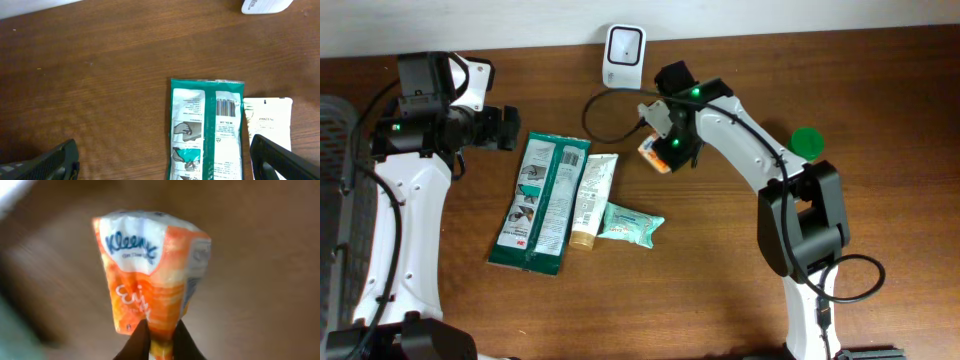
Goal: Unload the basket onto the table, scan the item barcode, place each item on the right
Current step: 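Present the Kleenex pack to the scanner with right gripper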
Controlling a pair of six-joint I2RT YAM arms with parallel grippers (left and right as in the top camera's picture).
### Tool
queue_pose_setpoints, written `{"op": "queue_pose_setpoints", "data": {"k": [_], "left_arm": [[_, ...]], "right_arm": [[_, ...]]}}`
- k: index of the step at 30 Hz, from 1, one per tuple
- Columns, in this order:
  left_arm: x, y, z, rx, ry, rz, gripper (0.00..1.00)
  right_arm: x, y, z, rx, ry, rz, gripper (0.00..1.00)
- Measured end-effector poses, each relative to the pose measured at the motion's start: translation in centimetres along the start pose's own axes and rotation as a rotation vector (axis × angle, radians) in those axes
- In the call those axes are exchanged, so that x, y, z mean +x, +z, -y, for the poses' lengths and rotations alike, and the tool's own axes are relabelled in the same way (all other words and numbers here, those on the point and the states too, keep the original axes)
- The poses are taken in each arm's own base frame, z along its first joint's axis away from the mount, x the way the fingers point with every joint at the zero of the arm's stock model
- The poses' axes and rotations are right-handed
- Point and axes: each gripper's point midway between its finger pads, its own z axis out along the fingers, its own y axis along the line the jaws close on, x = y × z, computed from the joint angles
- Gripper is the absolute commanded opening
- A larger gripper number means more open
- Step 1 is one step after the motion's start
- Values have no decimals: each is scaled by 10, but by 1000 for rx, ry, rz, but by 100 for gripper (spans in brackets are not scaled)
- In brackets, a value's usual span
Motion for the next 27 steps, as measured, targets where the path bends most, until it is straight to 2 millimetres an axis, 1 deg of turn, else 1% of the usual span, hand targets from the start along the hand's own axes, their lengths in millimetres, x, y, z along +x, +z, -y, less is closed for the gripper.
{"op": "queue_pose_setpoints", "data": {"k": [1, 3, 4, 5, 6, 7, 8, 10, 11, 12, 13, 14, 15, 19, 21, 22, 23, 26, 27], "left_arm": [[0, 0, 0, 0, 0, 0, 99], [0, 0, 0, 0, 0, 0, 99], [0, 0, 0, 0, 0, 0, 99], [0, 0, 0, 0, 0, 0, 99], [0, 0, 0, 0, 0, 0, 99], [0, 0, 0, 0, 0, 0, 99], [0, 0, 0, 0, 0, 0, 99], [0, 0, 0, 0, 0, 0, 99], [0, 0, 0, 0, 0, 1, 99], [0, 0, 0, 0, 0, 0, 99], [0, 0, 0, 0, 0, 0, 99], [0, 0, 0, 0, 0, 0, 99], [0, 0, 0, 0, 0, 0, 99], [0, 0, 0, 0, 0, 0, 99], [0, 0, 0, 0, 0, 0, 99], [0, 0, 0, 0, 0, 0, 99], [0, 0, 0, 0, 0, 0, 99], [0, 0, 0, 0, 0, 0, 99], [0, 0, 0, 0, 0, 0, 99]], "right_arm": [[-1, -1, 14, 56, -36, 4, 59], [5, -2, 27, 92, -42, -14, 59], [6, -2, 29, 89, -19, -13, 59], [2, -5, 25, 60, 31, 5, 55], [-8, -9, 15, -5, 99, 47, 41], [-16, -11, 2, -89, 170, 82, 29], [-24, -14, -14, -183, 254, 108, 20], [-38, -15, -30, -265, 379, 140, 15], [-44, -10, -41, -293, 448, 143, 13], [-43, -1, -48, -302, 496, 121, 13], [-35, 13, -52, -285, 554, 76, 13], [-28, 23, -52, -271, 587, 47, 13], [-25, 27, -49, -257, 604, 34, 13], [-15, 32, -27, -151, 653, 21, 14], [-8, 33, -7, -61, 675, 18, 14], [-2, 33, 8, -11, 692, 19, 14], [0, 32, 15, 13, 702, 19, 14], [13, 27, 70, 110, 771, 63, 14], [12, 25, 91, 129, 793, 107, 14]]}}
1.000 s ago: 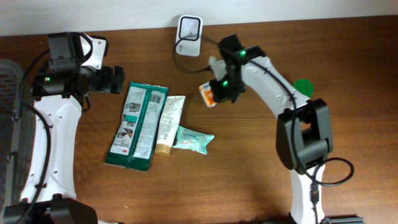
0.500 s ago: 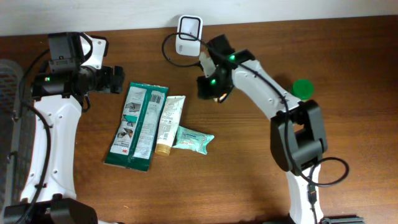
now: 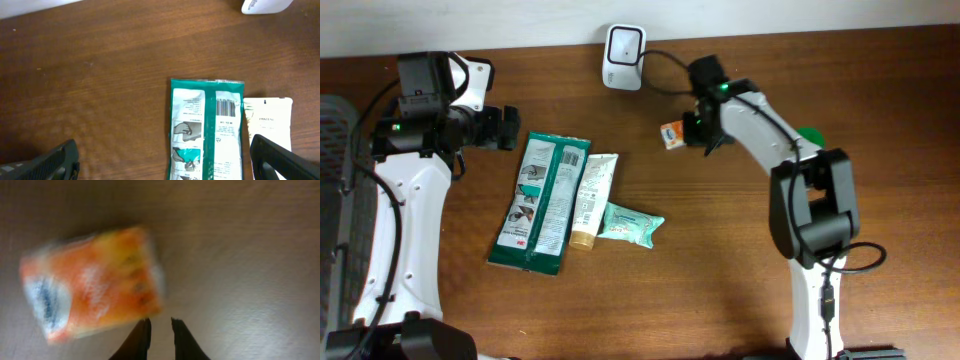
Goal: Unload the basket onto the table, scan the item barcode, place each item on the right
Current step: 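Present the Kleenex pack to the scanner with right gripper, then lower the Kleenex pack onto the table near the jar and release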
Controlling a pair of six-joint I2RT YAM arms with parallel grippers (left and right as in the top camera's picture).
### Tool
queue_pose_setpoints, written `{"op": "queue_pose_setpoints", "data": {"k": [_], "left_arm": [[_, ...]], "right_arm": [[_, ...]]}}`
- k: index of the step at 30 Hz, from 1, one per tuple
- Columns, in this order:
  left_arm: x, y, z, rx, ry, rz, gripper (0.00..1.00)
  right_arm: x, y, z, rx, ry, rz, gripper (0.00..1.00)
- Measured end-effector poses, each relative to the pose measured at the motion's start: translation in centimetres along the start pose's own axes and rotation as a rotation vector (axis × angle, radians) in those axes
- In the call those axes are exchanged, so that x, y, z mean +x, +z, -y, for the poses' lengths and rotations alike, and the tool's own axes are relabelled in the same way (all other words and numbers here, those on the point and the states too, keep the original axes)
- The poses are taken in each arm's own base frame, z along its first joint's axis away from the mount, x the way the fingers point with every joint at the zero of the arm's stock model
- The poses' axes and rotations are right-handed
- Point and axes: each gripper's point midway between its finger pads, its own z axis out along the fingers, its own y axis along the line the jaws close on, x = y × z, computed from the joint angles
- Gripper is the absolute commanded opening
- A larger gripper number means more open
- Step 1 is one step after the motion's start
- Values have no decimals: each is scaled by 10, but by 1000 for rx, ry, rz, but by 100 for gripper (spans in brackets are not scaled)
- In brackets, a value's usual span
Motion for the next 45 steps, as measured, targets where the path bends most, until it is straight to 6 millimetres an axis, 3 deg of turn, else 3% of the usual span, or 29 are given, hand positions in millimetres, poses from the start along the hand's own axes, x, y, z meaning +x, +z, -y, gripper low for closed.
{"op": "queue_pose_setpoints", "data": {"k": [2, 3, 6, 11, 12, 13, 14, 18, 20, 26, 33, 36, 37, 39, 41, 42, 45], "left_arm": [[0, 0, 0, 1, 0, -1, 99], [0, 0, 0, 0, 0, 0, 99], [0, 0, 0, 0, 0, 0, 99], [0, 0, 0, 0, 0, 0, 99], [0, 0, 0, 0, 0, 0, 99], [0, 0, 0, 0, 0, 0, 99], [0, 0, 0, 0, 0, 0, 99], [0, 0, 0, 0, 0, 0, 99], [0, 0, 0, 0, 0, 0, 99], [0, 0, 0, 0, 0, 0, 99], [0, 0, 0, 0, 0, 0, 99], [0, 0, 0, 0, 0, 0, 99], [0, 0, 0, 0, 0, 0, 99], [0, 0, 0, 0, 0, 0, 99], [0, 0, 0, 0, 0, 0, 99], [0, 0, 0, 0, 0, 0, 99], [0, 0, 0, 0, 0, 0, 99]], "right_arm": [[-29, -1, 15, -84, 6, 78, 26], [-31, -3, 10, -135, -14, 81, 30], [-23, -7, -19, -261, -75, 54, 33], [-46, -19, -51, -297, -141, 163, 36], [-45, -20, -60, -302, -159, 172, 35], [-45, -20, -67, -305, -179, 184, 11], [-46, -22, -91, -325, -236, 219, 8], [-26, 2, -128, -336, -268, 195, 4], [-19, 21, -123, -303, -244, 162, 4], [-40, 21, -109, -228, -221, 242, 4], [-14, 30, -75, -152, -195, 99, 4], [8, 24, -71, -158, -234, 1, 4], [24, 19, -60, -129, -229, -70, 4], [34, 14, -39, -67, -184, -131, 4], [31, 12, -10, -46, -109, -155, 4], [29, 10, -5, -63, -107, -156, 5], [17, -21, -11, -155, -152, -110, 16]]}}
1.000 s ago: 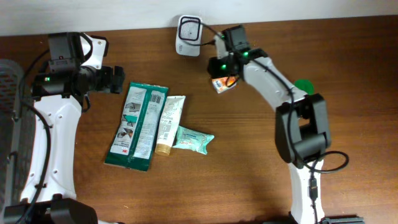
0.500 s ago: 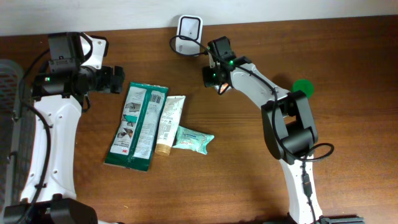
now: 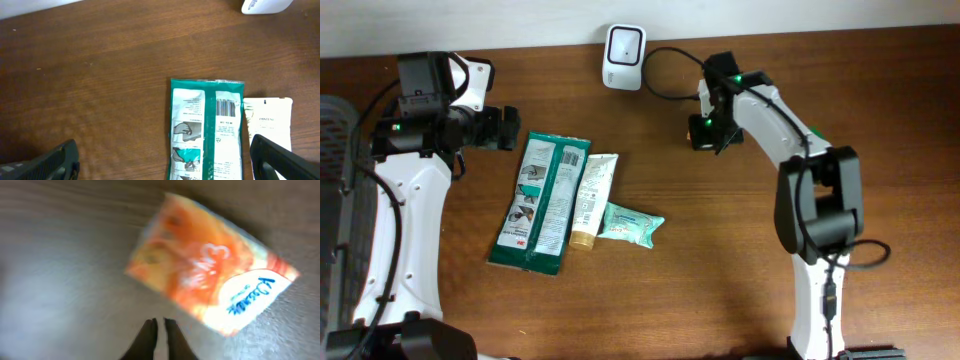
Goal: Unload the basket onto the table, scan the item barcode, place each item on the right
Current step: 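Lower the Kleenex pack onto the table near the jar and release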
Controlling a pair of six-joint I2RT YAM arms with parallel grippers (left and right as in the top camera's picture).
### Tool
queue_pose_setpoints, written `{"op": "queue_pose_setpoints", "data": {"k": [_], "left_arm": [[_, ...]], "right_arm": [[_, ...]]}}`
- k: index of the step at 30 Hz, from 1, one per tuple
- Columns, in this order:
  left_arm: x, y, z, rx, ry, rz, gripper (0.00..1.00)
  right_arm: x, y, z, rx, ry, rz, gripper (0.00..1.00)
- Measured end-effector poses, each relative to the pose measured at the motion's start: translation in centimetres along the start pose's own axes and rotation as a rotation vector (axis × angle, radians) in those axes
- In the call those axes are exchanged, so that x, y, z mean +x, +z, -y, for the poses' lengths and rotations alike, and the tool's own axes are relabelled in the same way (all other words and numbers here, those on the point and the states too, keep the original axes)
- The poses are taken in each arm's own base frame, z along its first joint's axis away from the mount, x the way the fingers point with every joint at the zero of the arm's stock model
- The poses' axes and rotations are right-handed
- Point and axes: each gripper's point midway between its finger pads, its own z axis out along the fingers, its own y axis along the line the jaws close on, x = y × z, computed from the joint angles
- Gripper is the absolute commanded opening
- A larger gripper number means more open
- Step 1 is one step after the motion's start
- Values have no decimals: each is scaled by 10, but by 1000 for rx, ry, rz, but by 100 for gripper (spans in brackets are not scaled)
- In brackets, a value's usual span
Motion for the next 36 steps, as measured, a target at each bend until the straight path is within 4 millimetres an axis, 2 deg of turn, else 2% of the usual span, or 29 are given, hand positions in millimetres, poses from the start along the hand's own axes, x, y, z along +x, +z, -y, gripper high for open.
{"op": "queue_pose_setpoints", "data": {"k": [1, 2, 3, 4, 5, 6, 7, 9, 11, 17, 18, 20, 24, 26, 31, 33, 36], "left_arm": [[0, 0, 0, 0, 0, 0, 99], [0, 0, 0, 0, 0, 0, 99], [0, 0, 0, 0, 0, 0, 99], [0, 0, 0, 0, 0, 0, 99], [0, 0, 0, 0, 0, 1, 99], [0, 0, 0, 0, 0, 0, 99], [0, 0, 0, 0, 0, 0, 99], [0, 0, 0, 0, 0, 0, 99], [0, 0, 0, 0, 0, 0, 99], [0, 0, 0, 0, 0, 0, 99], [0, 0, 0, 0, 0, 0, 99], [0, 0, 0, 0, 0, 0, 99], [0, 0, 0, 0, 0, 1, 99], [0, 0, 0, 0, 0, 0, 99], [0, 0, 0, 0, 0, 0, 99], [0, 0, 0, 0, 0, 0, 99], [0, 0, 0, 0, 0, 0, 99]], "right_arm": [[-5, -12, -4, -11, -19, 29, 18], [-19, -49, -12, -30, -51, 122, 21], [-33, -75, -11, -38, -64, 199, 27], [-43, -86, -2, -38, -67, 245, 31], [-47, -89, 11, -42, -70, 262, 37], [-49, -84, 34, -45, -71, 257, 40], [-49, -79, 45, -52, -74, 251, 40], [-45, -55, 66, -93, -102, 213, 40], [-41, -29, 67, -158, -157, 184, 40], [-46, 11, 64, -230, -221, 194, 38], [-44, 14, 65, -232, -219, 188, 32], [-39, 18, 64, -243, -210, 167, 29], [-14, 20, 59, -283, -137, 60, 28], [-5, 19, 56, -300, -45, 13, 27], [7, 18, 50, -322, 189, -73, 24], [10, 17, 47, -325, 214, -94, 24], [19, 18, 38, -327, 232, -136, 29]]}}
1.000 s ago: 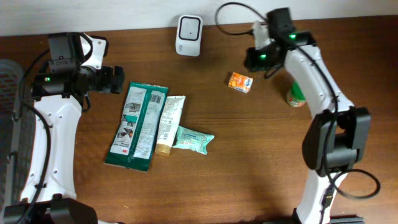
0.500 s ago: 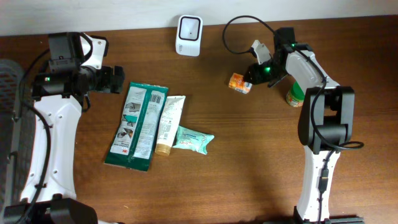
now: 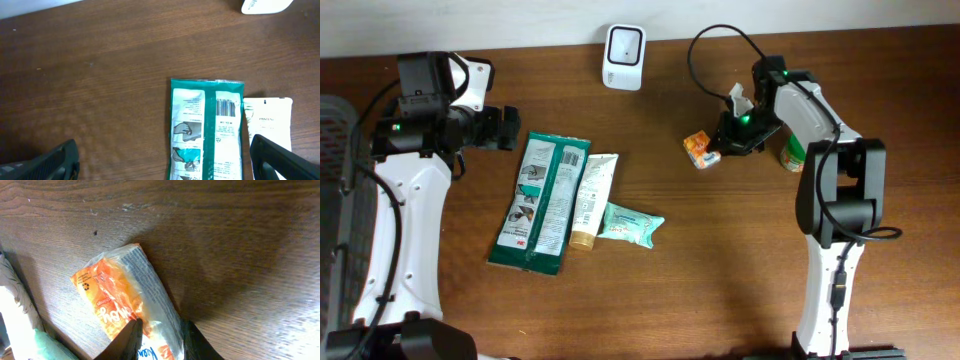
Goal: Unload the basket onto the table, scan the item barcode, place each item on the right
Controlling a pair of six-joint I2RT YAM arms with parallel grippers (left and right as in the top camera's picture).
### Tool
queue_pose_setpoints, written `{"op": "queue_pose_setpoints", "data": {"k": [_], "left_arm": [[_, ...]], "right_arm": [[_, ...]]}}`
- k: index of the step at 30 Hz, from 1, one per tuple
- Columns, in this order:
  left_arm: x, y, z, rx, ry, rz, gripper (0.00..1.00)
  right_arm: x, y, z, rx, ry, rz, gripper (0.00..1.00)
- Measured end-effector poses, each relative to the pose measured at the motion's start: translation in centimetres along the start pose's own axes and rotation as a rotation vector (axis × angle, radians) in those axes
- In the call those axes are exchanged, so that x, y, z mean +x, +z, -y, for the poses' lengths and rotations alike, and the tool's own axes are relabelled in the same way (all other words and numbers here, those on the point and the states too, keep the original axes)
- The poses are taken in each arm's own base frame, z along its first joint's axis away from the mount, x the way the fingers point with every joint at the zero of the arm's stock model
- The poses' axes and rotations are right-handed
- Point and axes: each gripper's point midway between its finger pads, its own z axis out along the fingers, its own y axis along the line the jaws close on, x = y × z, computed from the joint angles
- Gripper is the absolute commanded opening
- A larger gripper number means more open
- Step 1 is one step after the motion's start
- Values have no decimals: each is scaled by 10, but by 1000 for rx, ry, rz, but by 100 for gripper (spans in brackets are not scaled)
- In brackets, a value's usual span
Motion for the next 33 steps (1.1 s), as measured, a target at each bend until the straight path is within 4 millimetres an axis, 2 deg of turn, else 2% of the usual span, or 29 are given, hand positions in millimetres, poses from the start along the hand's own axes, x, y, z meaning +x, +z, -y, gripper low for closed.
{"op": "queue_pose_setpoints", "data": {"k": [4, 8, 12, 15, 18, 24, 27, 33], "left_arm": [[0, 0, 0, 0, 0, 1, 99], [0, 0, 0, 0, 0, 0, 99], [0, 0, 0, 0, 0, 0, 99], [0, 0, 0, 0, 0, 0, 99], [0, 0, 0, 0, 0, 0, 99], [0, 0, 0, 0, 0, 0, 99], [0, 0, 0, 0, 0, 0, 99], [0, 0, 0, 0, 0, 0, 99]], "right_arm": [[7, -3, -1, 6, -17, -22, 35], [11, -20, -13, 50, -125, -8, 33], [19, -7, -22, 134, -227, -40, 33], [19, -6, -15, 211, -241, -43, 27], [18, -7, -10, 242, -223, -36, 31], [12, -33, -21, 264, -197, 36, 32], [12, -29, -18, 272, -177, 41, 32], [14, 0, 0, 269, -171, 52, 30]]}}
